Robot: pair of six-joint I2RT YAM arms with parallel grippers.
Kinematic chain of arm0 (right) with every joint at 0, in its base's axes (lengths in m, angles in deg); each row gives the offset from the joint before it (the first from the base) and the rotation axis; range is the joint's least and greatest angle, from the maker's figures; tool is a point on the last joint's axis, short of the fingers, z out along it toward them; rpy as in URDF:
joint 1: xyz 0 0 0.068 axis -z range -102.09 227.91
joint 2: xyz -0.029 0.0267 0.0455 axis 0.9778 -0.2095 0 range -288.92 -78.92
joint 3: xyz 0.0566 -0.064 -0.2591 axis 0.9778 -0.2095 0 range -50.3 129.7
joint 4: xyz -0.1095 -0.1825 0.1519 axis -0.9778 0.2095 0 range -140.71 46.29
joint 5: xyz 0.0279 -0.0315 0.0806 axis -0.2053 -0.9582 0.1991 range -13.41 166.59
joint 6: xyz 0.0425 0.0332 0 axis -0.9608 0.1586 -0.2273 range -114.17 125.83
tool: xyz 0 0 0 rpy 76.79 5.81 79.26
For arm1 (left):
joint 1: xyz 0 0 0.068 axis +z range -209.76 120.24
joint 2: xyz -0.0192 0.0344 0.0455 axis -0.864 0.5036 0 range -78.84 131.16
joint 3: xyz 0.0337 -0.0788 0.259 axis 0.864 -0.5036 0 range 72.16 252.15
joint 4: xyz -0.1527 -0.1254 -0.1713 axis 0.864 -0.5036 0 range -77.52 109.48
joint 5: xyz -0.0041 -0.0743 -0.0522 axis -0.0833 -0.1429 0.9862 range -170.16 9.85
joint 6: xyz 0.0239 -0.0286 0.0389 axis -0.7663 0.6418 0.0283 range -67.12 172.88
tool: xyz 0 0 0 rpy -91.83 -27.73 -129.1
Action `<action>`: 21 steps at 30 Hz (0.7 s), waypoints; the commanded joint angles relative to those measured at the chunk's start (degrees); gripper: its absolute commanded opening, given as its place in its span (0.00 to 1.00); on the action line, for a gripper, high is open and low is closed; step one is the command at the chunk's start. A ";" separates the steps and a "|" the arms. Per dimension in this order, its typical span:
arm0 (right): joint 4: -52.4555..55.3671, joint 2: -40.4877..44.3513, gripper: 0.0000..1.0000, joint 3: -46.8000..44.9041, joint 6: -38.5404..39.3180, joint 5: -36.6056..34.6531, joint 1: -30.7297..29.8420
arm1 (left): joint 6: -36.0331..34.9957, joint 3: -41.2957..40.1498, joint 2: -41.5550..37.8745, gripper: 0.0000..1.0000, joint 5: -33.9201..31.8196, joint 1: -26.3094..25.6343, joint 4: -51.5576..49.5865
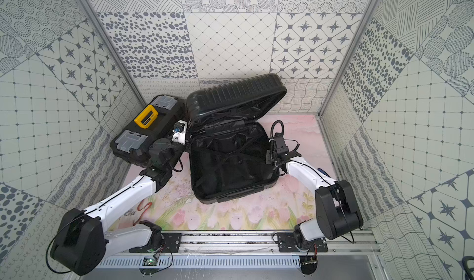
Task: Close the suitcase zippers
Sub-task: Close the suitcase at the center of the board.
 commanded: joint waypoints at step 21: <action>19.32 23.37 0.84 -4.19 11.41 28.45 0.70 | 35.35 4.23 -21.75 0.53 9.98 -1.95 -65.49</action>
